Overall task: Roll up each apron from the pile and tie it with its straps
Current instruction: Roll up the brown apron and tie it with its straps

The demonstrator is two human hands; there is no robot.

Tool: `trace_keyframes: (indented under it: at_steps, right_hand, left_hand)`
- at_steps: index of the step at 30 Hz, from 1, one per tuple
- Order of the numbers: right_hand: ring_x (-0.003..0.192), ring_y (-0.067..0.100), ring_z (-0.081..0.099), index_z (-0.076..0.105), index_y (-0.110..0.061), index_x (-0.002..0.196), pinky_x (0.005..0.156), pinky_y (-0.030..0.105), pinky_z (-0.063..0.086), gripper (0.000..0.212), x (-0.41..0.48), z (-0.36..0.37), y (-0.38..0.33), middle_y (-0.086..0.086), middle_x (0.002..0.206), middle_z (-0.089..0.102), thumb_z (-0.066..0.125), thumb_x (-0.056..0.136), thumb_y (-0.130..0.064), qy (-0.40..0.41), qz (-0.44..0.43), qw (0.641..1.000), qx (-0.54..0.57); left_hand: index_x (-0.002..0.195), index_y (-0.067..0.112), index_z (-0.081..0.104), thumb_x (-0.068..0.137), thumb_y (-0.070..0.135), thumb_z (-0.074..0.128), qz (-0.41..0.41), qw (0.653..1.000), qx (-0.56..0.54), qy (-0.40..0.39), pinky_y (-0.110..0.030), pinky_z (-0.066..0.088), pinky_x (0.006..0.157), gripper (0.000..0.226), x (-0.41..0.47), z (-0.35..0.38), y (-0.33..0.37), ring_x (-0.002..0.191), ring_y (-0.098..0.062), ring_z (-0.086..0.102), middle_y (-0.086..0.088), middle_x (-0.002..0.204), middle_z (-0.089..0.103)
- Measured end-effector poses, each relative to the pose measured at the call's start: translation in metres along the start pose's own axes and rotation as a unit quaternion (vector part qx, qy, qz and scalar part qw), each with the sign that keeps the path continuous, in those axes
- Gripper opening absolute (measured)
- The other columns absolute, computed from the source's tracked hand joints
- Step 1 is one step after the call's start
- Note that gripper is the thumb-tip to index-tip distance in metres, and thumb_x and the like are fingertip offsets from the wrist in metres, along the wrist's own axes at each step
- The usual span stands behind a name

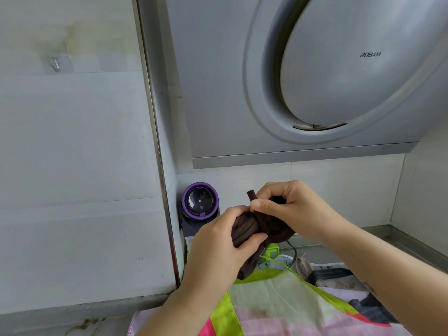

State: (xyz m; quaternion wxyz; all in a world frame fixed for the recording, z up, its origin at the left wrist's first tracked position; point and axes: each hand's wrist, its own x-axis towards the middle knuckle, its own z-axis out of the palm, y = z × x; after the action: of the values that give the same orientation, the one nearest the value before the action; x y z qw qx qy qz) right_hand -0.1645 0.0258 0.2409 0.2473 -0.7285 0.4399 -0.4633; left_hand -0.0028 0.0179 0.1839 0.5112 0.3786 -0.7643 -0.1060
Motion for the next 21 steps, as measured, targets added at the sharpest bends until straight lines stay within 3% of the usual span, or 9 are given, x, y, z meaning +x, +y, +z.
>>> trace_keyframes:
  at_steps: [2,7,10,13,15,18,21]
  right_hand:
    - [0.067,0.009,0.057,0.067,-0.029,0.063,0.065,0.021,0.046,0.018,0.0,0.003,0.003,-0.003,0.069,0.065,0.069,0.081,-0.028,0.025,-0.011,1.0,-0.012]
    - [0.096,0.001,0.051,0.066,-0.035,0.059,0.079,0.006,0.035,0.026,-0.003,0.019,0.012,-0.025,0.084,0.062,0.073,0.08,-0.019,0.135,-0.044,0.99,-0.019]
    - [0.084,0.001,0.057,0.069,-0.024,0.062,0.073,0.012,0.043,0.022,-0.002,0.026,0.017,-0.019,0.084,0.061,0.07,0.082,-0.016,0.178,-0.006,0.98,0.091]
    - [0.073,-0.004,0.057,0.067,-0.02,0.06,0.065,0.01,0.043,0.024,-0.002,0.032,0.019,-0.012,0.082,0.059,0.069,0.083,-0.013,0.204,0.005,0.969,0.14]
    - [0.081,-0.005,0.056,0.067,-0.024,0.06,0.07,0.012,0.043,0.024,-0.002,0.033,0.019,-0.013,0.089,0.058,0.07,0.082,-0.014,0.198,-0.005,0.971,0.136]
    - [0.111,-0.014,0.045,0.068,-0.028,0.061,0.085,0.013,0.042,0.022,0.003,0.032,0.016,-0.009,0.114,0.051,0.072,0.08,-0.019,0.157,-0.002,0.984,0.084]
    - [0.115,-0.004,0.049,0.069,-0.027,0.06,0.077,0.014,0.046,0.021,0.006,0.028,0.013,-0.006,0.112,0.056,0.073,0.078,-0.021,0.113,0.036,0.988,0.099]
  left_hand:
    - [0.116,0.043,0.049,0.067,0.064,0.058,0.031,0.999,0.04,0.021,-0.013,0.047,0.074,0.054,0.001,0.001,-0.004,0.089,0.003,0.059,0.026,0.085,0.062]
    - [0.107,0.032,0.058,0.075,0.052,0.059,0.135,0.978,0.125,0.097,-0.012,0.044,0.068,0.038,0.004,0.002,-0.012,0.084,-0.003,0.057,0.015,0.088,0.067]
    - [0.108,0.026,0.056,0.08,0.047,0.06,0.18,0.965,0.154,0.113,-0.018,0.046,0.067,0.035,0.006,0.001,-0.019,0.078,-0.008,0.061,0.009,0.086,0.067]
    - [0.107,0.023,0.055,0.081,0.045,0.06,0.202,0.956,0.178,0.114,-0.019,0.045,0.067,0.034,0.008,0.001,-0.024,0.075,-0.012,0.062,0.006,0.084,0.066]
    - [0.108,0.023,0.053,0.081,0.045,0.06,0.207,0.956,0.176,0.111,-0.019,0.044,0.068,0.035,0.009,0.001,-0.024,0.076,-0.012,0.062,0.006,0.084,0.065]
    - [0.108,0.021,0.052,0.082,0.044,0.061,0.225,0.95,0.177,0.121,-0.019,0.045,0.071,0.036,0.008,0.0,-0.029,0.078,-0.013,0.062,0.004,0.084,0.065]
    - [0.109,0.019,0.051,0.084,0.042,0.062,0.259,0.938,0.188,0.132,-0.023,0.05,0.071,0.036,0.009,0.003,-0.037,0.077,-0.015,0.062,0.001,0.084,0.064]
